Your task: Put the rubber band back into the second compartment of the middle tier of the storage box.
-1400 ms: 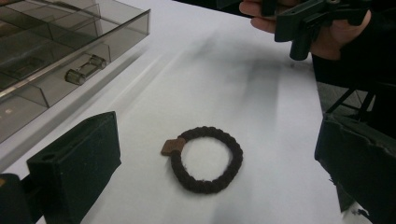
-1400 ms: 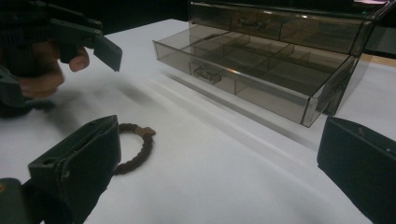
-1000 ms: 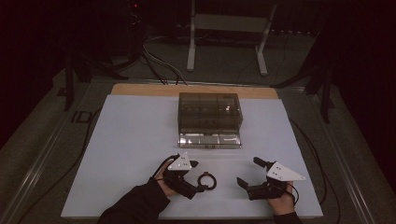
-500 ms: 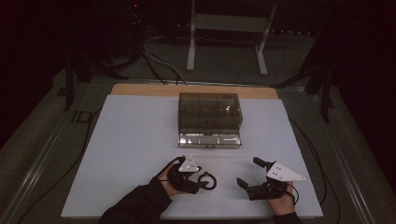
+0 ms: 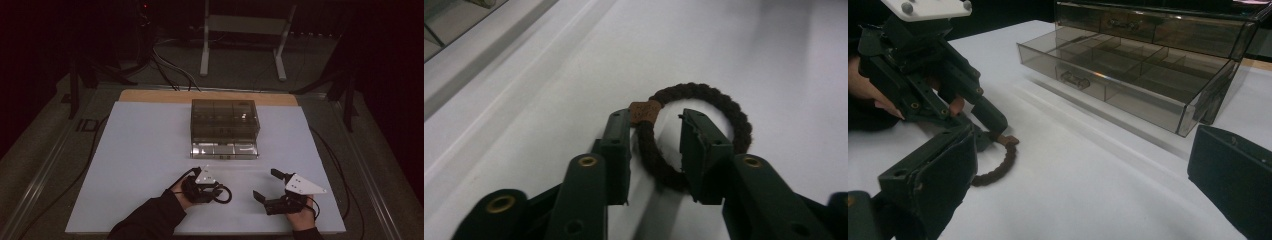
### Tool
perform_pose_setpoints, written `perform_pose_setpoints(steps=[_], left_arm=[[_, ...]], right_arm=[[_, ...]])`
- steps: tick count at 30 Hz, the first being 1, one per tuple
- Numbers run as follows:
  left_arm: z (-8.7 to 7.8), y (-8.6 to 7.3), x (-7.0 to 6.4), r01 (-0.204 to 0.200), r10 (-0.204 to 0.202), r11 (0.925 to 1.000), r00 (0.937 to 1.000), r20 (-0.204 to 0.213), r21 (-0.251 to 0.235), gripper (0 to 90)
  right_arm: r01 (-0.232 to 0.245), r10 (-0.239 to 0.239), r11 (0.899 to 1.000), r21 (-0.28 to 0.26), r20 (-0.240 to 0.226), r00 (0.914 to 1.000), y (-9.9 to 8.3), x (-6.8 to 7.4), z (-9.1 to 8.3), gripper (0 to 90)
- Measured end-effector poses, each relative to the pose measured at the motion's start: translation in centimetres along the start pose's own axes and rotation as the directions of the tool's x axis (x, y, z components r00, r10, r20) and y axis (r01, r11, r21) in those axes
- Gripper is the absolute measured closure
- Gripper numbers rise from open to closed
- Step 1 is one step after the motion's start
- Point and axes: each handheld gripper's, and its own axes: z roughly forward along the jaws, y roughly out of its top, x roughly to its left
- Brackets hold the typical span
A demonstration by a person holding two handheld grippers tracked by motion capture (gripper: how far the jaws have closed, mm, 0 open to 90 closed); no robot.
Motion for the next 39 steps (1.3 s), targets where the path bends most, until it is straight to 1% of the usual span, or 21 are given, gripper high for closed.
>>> perform_pose_setpoints(steps=[1, 2, 4, 6, 10, 13, 15, 21, 24, 25, 26, 28, 30, 33, 35, 39], left_arm=[[0.0, 0.0, 0.0, 0.009, -0.009, 1.0, 1.0, -0.003, 0.0, 71.0], [0.0, 0.0, 0.1, 0.009, -0.009, 1.0, 1.0, -0.004, 0.001, 72.1], [0.0, 0.1, 0.0, -0.013, 0.014, 0.9999, 0.9998, -0.017, 0.01, 73.7], [0.1, 0.2, 0.0, -0.018, 0.018, 0.9997, 0.9995, -0.024, 0.014, 76.1], [0.1, 0.3, -0.2, -0.043, 0.044, 0.9988, 0.9988, -0.021, 0.022, 81.4], [0.2, 0.3, -0.3, -0.046, 0.046, 0.9987, 0.9988, -0.018, 0.021, 83.3], [0.1, 0.3, -0.3, -0.06, 0.06, 0.9978, 0.998, -0.02, 0.028, 84.0], [0.2, 0.4, -0.5, -0.063, 0.064, 0.9977, 0.9975, -0.031, 0.027, 86.6], [0.2, 0.4, -0.6, -0.055, 0.056, 0.9982, 0.9979, -0.034, 0.026, 87.1], [0.1, 0.5, -0.6, -0.064, 0.066, 0.9974, 0.9971, -0.038, 0.031, 87.2], [0.1, 0.5, -0.6, -0.065, 0.066, 0.9973, 0.9971, -0.037, 0.033, 87.2], [0.0, 0.6, -0.7, -0.059, 0.059, 0.9979, 0.9976, -0.035, 0.026, 87.5], [-0.1, 0.7, -0.7, -0.052, 0.052, 0.9983, 0.9981, -0.032, 0.027, 87.6], [-0.4, 0.8, -0.8, -0.057, 0.058, 0.998, 0.9976, -0.037, 0.025, 87.6], [-0.6, 0.9, -0.9, -0.049, 0.05, 0.9986, 0.9977, -0.045, 0.019, 87.6], [-0.9, 1.1, -1.0, -0.06, 0.061, 0.998, 0.997, -0.048, 0.017, 87.6]], right_arm=[[-0.001, 0.001, 1.0, -0.002, 0.0, 1.0, 0.0, 0.0, 0.0, 0.0], [-0.004, 0.004, 1.0, -0.002, -0.001, 1.0, 0.0, -0.1, 0.0, 0.0], [-0.001, 0.001, 1.0, -0.001, 0.0, 1.0, 0.0, 0.0, 0.1, 0.0], [0.001, -0.001, 1.0, 0.001, 0.0, 1.0, 0.0, 0.0, 0.1, 0.0], [0.001, -0.001, 1.0, 0.0, 0.0, 1.0, 0.0, 0.0, 0.1, 0.0], [-0.006, 0.006, 1.0, 0.001, -0.001, 1.0, 0.0, -0.1, 0.1, 0.0], [-0.001, 0.001, 1.0, 0.0, -0.001, 1.0, 0.0, -0.1, 0.1, 0.0], [-0.001, 0.001, 1.0, 0.0, 0.0, 1.0, 0.0, 0.0, 0.1, 0.0], [-0.005, 0.005, 1.0, 0.0, 0.001, 1.0, 0.0, -0.1, 0.0, 0.0], [-0.006, 0.006, 1.0, 0.002, 0.002, 1.0, 0.0, -0.1, 0.0, 0.0], [-0.003, 0.003, 1.0, 0.0, 0.003, 1.0, 0.0, -0.1, 0.0, 0.0], [0.0, 0.0, 1.0, 0.001, 0.004, 1.0, 0.0, 0.0, 0.0, 0.0], [-0.006, 0.006, 1.0, 0.001, 0.003, 1.0, 0.0, -0.1, 0.0, 0.0], [-0.002, 0.002, 1.0, 0.0, 0.005, 1.0, 0.0, 0.0, -0.1, 0.0], [-0.005, 0.005, 1.0, 0.0, 0.005, 1.0, 0.0, -0.1, 0.0, 0.0], [-0.004, 0.004, 1.0, 0.0, 0.004, 1.0, 0.0, 0.0, 0.0, 0.0]])
